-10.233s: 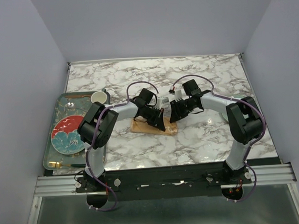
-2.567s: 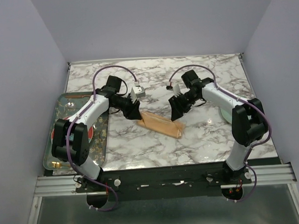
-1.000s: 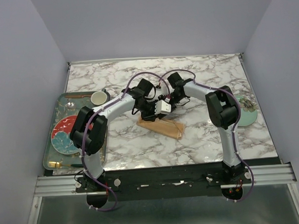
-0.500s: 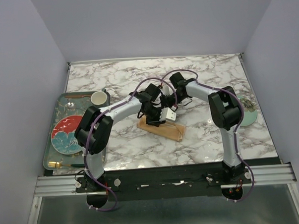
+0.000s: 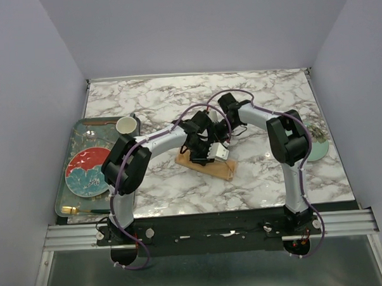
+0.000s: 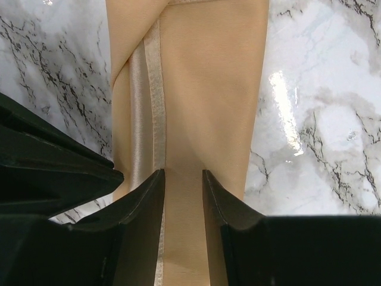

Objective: Fold the napkin into a case and place the utensils inside
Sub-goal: Smooth out the smaller rectangle-folded napkin at the center of the board.

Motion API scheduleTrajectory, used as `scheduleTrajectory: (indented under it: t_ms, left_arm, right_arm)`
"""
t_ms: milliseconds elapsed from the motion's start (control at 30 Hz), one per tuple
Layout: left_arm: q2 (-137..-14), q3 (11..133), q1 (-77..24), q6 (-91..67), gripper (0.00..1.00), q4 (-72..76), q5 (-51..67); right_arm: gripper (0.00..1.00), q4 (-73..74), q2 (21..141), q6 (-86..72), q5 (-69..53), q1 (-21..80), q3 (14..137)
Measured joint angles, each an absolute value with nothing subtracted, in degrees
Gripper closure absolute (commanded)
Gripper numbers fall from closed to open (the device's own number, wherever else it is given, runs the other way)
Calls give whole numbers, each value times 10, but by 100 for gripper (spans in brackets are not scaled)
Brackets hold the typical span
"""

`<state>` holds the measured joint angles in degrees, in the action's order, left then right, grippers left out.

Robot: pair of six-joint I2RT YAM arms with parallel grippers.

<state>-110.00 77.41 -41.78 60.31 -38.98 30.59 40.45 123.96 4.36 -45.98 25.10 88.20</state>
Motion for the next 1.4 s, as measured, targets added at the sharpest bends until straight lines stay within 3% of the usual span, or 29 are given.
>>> scheduleTrajectory:
  t_ms: [433, 600, 1000, 1233, 1400]
  left_arm:
    - [-1106, 783, -425, 613, 55, -383, 299]
    - [-1107, 789, -425, 615, 56, -378, 295]
    - [-1119, 791, -425, 630, 68, -396, 294]
    - [-1132, 805, -428, 633, 87, -411, 294]
    - [-1135, 818, -428, 630, 95, -418, 294]
  right_arm:
    - [99, 406, 1242, 57, -460, 251, 863]
    - [99, 406, 1244, 56, -460, 251, 860]
    - [99, 406, 1246, 57, -460, 251, 860]
    - [99, 406, 1246, 57, -461, 251, 860]
    - [99, 406, 1246, 57, -463, 251, 859]
